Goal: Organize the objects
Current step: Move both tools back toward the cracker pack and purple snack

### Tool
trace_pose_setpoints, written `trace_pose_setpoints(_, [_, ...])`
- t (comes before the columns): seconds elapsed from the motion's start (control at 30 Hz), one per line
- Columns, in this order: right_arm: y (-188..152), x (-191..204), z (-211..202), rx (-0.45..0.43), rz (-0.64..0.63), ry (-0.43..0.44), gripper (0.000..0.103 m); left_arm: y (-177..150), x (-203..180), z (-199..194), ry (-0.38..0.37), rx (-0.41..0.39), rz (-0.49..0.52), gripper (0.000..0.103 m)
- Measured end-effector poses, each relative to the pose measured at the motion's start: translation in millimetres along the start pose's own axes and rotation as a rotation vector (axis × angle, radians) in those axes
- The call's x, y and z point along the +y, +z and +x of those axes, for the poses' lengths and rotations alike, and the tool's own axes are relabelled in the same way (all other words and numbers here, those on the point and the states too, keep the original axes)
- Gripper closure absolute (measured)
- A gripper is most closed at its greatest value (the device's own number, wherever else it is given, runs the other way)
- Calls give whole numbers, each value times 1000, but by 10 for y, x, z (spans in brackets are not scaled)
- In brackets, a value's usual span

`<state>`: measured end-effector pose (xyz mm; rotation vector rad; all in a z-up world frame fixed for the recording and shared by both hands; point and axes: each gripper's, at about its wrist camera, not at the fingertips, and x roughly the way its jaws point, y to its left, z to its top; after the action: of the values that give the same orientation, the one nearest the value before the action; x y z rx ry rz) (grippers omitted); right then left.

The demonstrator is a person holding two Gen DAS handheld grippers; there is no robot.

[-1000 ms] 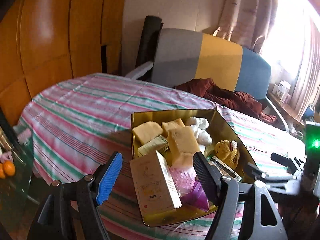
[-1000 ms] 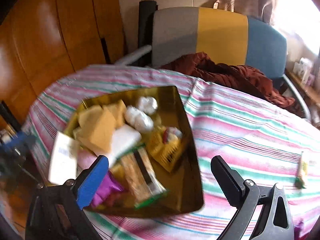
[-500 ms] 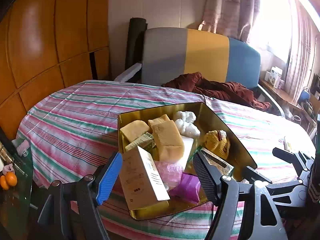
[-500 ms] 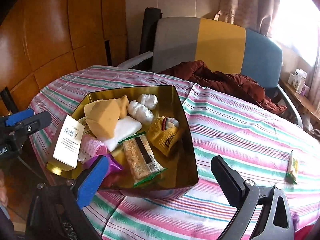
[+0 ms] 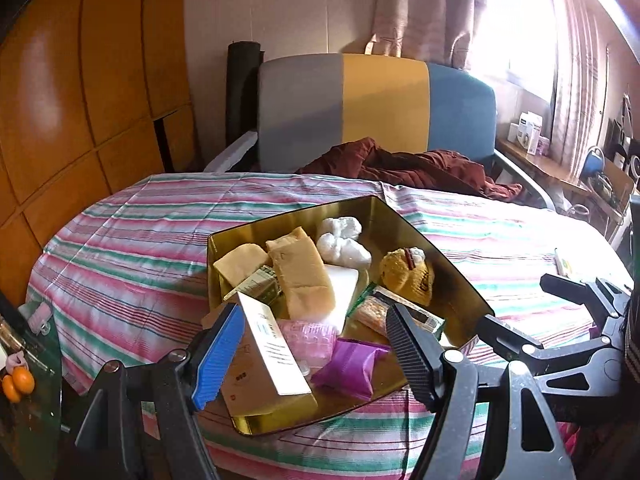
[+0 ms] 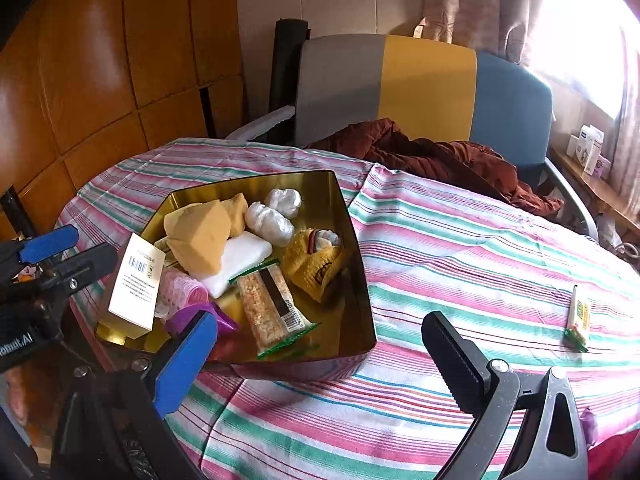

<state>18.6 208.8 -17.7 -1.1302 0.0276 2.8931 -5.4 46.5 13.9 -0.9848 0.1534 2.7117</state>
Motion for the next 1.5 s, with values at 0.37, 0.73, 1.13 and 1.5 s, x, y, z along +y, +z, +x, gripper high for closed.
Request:
trace_pose_setpoints(0.37, [-84,-362,23,22,71,-66,0,18,-325,61,-21,14,126,29])
trace_pose_setpoints(0.73, [-241,-855,-32,48,166,-126,0,72,-677,122,-73,19,215,28])
trace_pose_setpoints(1.13, [-391,-1490,-277,139,263,-102,0,89,-1032,213,-158,30,285,28])
trace_pose_setpoints(1.5, [-624,-2660,-587,412,220,-252,0,28,-1245,281,-239,57,308,28])
